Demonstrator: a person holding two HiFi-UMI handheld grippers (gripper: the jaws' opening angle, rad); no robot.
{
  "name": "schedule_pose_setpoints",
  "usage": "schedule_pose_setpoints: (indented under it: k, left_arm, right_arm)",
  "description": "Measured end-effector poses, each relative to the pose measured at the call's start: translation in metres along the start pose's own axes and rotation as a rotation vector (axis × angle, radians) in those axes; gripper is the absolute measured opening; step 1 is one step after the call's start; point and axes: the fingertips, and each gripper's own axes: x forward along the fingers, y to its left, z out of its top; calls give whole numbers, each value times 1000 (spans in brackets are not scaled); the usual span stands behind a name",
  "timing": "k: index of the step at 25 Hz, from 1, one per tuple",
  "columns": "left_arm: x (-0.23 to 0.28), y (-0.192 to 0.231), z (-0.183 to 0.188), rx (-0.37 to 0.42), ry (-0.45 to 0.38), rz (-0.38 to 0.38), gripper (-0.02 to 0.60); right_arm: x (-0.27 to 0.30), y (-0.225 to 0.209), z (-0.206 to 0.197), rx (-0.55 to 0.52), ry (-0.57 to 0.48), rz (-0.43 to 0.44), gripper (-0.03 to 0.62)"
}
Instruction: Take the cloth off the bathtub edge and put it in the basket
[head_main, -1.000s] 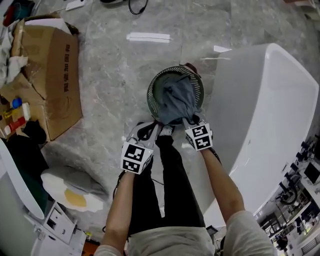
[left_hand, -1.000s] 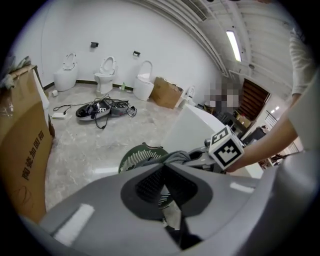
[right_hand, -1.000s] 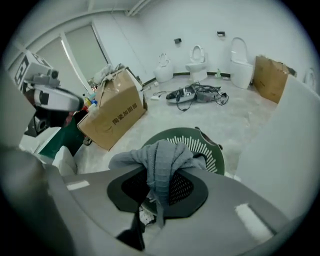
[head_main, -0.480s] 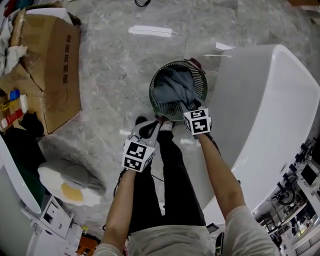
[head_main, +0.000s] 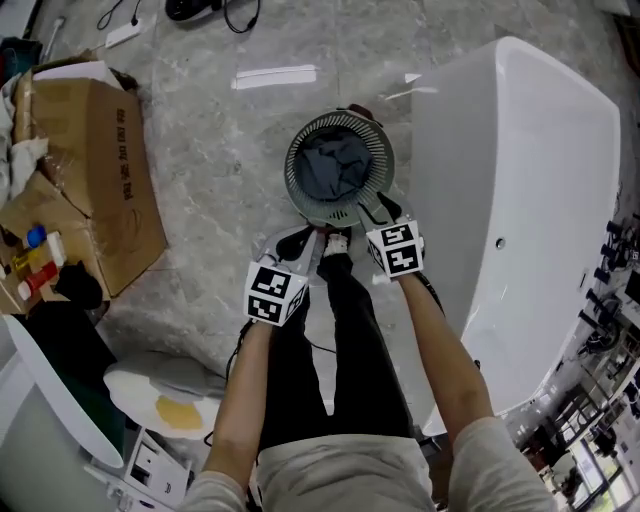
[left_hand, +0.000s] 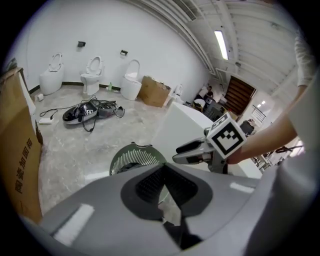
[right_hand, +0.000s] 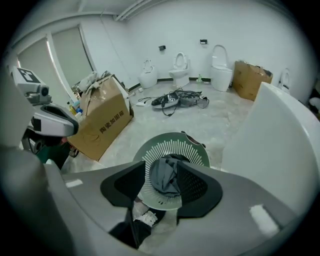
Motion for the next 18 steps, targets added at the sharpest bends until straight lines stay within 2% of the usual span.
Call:
schedule_pose_setpoints:
  k: [3,6,10,18]
  left_arm:
    - [-17,-13,12,72,7,-42,57]
    - [-54,-28,11,110,29,-71,57]
    - [-90,-40,30,163,19,-111,57]
    - [-167,-92,46,190,-3,-148,57]
  right_arm:
    - [-39,18,3,82,-28,-26,173]
    - [-89,61,3,125,-51,-34,173]
    - [-151,94,23,193,-157,-93,173]
    - [-246,154,32,280,-285,-141,173]
